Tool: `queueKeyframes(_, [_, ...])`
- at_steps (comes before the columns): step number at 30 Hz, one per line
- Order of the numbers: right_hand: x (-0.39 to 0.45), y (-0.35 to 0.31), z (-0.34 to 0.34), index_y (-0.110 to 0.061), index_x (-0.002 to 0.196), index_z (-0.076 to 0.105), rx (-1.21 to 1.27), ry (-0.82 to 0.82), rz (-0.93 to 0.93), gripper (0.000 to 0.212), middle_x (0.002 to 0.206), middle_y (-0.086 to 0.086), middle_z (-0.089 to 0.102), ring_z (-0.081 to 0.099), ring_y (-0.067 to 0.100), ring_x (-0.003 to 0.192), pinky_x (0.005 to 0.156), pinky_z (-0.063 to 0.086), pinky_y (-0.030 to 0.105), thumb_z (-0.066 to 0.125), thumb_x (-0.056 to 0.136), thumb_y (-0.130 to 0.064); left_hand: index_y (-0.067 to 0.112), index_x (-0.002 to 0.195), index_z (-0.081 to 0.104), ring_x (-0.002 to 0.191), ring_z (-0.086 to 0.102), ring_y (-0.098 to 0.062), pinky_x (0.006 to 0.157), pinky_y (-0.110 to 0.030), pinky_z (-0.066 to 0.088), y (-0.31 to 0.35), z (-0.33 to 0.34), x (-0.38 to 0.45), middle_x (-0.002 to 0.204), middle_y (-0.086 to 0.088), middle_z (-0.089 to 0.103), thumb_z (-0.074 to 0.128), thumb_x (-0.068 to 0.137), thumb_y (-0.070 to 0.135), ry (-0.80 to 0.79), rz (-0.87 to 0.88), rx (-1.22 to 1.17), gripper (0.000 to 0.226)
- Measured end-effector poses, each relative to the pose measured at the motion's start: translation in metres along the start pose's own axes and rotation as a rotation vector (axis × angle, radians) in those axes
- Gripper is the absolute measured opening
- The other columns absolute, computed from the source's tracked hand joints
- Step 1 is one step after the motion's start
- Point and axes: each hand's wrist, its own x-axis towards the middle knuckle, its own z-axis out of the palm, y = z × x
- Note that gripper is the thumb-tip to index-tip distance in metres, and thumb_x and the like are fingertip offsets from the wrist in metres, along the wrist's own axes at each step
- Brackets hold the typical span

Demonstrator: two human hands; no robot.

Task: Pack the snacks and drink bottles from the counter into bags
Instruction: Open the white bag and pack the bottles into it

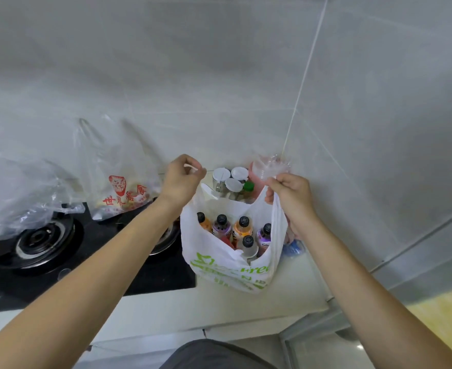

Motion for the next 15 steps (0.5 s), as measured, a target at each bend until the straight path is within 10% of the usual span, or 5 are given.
queueKeyframes(15, [0.027, -0.023, 0.029, 0.001, 0.07, 0.064, -0.069, -0.006, -0.041, 0.028, 0.062, 0.008, 0.063, 0.057, 0.015, 0.051, 0.052, 0.049, 0.023, 0.06, 0.098, 0.0, 0.02, 0.093, 0.059, 0.068, 0.04, -0.022, 0.068, -0.035, 0.041, 0.023, 0.015, 0.029, 0.071, -0.009, 0.041, 0.063, 0.096, 0.009, -0.022, 0.196, -0.034, 0.013])
